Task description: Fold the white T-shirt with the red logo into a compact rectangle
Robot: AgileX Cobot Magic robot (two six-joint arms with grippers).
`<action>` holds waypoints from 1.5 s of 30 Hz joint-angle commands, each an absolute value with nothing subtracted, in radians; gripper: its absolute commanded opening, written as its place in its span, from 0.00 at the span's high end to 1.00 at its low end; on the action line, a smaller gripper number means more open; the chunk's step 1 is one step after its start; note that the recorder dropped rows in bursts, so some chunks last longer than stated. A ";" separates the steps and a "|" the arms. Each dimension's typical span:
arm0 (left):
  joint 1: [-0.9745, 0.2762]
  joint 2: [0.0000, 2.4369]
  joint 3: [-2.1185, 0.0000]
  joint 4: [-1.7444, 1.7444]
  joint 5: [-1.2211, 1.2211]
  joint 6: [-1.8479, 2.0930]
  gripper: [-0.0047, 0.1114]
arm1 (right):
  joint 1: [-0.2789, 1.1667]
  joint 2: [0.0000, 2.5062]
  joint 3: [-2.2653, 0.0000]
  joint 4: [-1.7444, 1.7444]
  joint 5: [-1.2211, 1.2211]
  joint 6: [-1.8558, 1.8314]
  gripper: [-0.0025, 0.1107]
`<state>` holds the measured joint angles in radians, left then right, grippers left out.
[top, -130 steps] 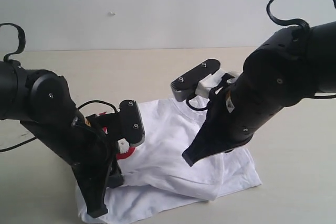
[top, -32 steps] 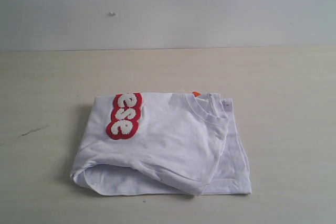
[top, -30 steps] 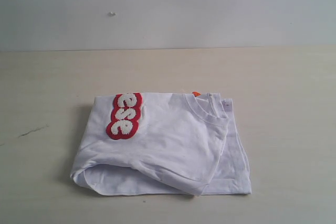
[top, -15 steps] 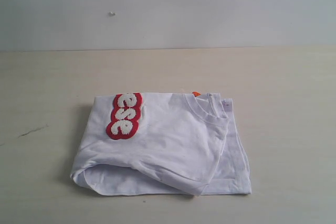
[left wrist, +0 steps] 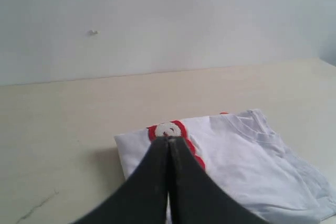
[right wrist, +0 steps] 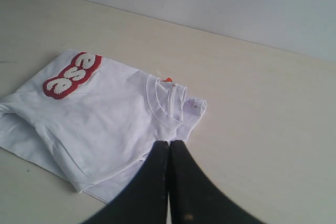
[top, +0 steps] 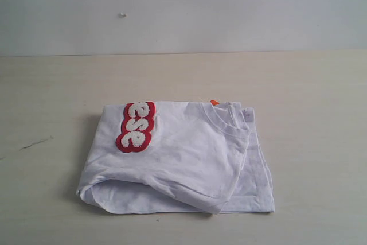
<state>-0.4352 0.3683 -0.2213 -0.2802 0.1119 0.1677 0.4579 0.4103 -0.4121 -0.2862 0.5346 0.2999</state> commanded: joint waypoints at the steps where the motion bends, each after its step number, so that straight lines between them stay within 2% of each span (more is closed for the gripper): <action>1: -0.365 0.330 -0.213 -0.209 0.095 0.224 0.96 | 0.452 0.406 -0.409 -0.289 0.524 0.300 0.98; 10: -0.126 0.227 -0.066 -0.224 0.069 0.201 0.96 | 0.452 0.406 -0.409 -0.289 0.524 0.300 0.98; 17: -0.007 0.078 0.000 -0.244 0.074 0.195 0.96 | 0.452 0.406 -0.409 -0.289 0.524 0.300 0.98; 28: 0.098 0.000 0.000 -0.241 0.289 0.215 0.96 | 0.452 0.406 -0.409 -0.289 0.524 0.300 0.98; 41: 0.100 0.000 0.000 -0.266 0.362 0.219 0.96 | 0.452 0.406 -0.409 -0.289 0.524 0.300 0.98; 45: 0.100 0.000 0.000 -0.161 0.358 0.075 0.96 | 0.452 0.406 -0.409 -0.289 0.524 0.300 0.98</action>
